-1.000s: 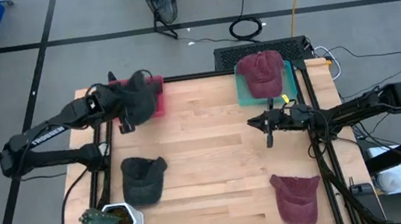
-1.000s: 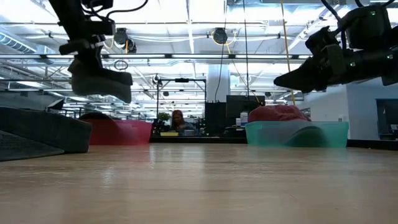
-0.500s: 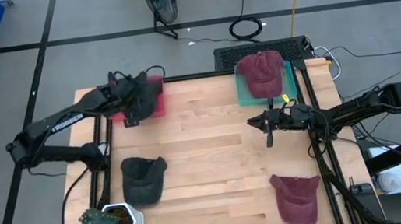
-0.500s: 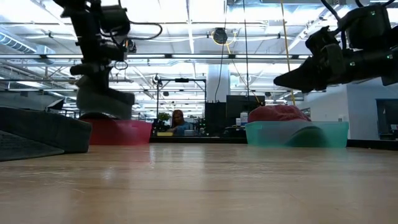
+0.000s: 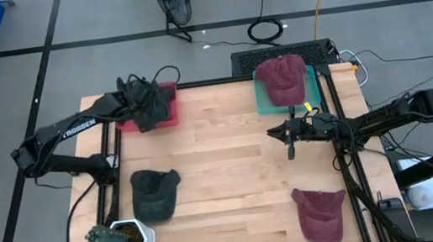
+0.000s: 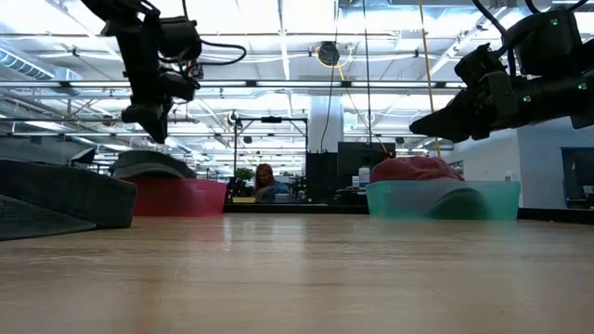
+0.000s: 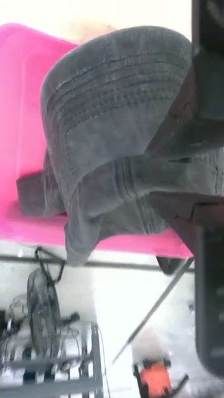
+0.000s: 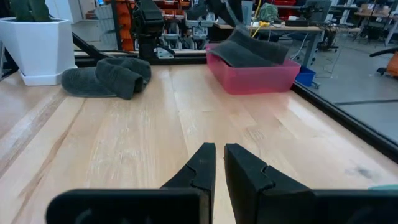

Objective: Pick & Place hat
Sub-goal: Put the bottom black cap into the red bin

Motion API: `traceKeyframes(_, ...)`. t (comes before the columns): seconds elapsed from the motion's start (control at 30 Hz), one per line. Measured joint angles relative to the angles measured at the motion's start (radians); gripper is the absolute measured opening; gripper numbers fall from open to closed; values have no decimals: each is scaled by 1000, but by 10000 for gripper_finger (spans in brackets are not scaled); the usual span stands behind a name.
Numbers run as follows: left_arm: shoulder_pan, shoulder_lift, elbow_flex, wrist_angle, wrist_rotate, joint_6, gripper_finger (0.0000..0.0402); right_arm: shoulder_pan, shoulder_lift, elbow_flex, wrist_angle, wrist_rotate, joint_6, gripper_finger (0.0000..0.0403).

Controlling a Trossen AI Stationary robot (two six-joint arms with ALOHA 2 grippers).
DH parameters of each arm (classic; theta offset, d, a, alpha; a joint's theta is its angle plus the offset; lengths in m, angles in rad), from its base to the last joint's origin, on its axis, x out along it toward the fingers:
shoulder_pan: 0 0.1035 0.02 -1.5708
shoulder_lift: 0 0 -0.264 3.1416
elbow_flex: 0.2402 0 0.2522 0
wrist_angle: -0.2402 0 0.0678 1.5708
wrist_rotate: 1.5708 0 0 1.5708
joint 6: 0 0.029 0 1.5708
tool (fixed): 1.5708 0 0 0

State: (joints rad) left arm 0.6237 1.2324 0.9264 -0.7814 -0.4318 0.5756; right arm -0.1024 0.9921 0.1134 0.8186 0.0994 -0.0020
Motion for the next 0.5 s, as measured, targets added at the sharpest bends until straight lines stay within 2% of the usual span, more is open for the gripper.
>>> traceKeyframes(0.2,-125,-39,0,9,-58,-85,161,0,0,0,-3,0,17,22)
traceKeyframes(0.27,-183,-50,0,21,-22,-173,181,0,0,0,-2,0,17,22)
traceKeyframes(0.4,-332,-54,-3,12,146,-331,211,0,0,0,-6,0,17,22)
traceKeyframes(0.47,-424,-37,-24,-2,134,-335,218,0,0,0,-7,0,20,22)
traceKeyframes(0.5,-473,-25,-37,-5,85,-335,219,0,0,0,-7,0,21,22)
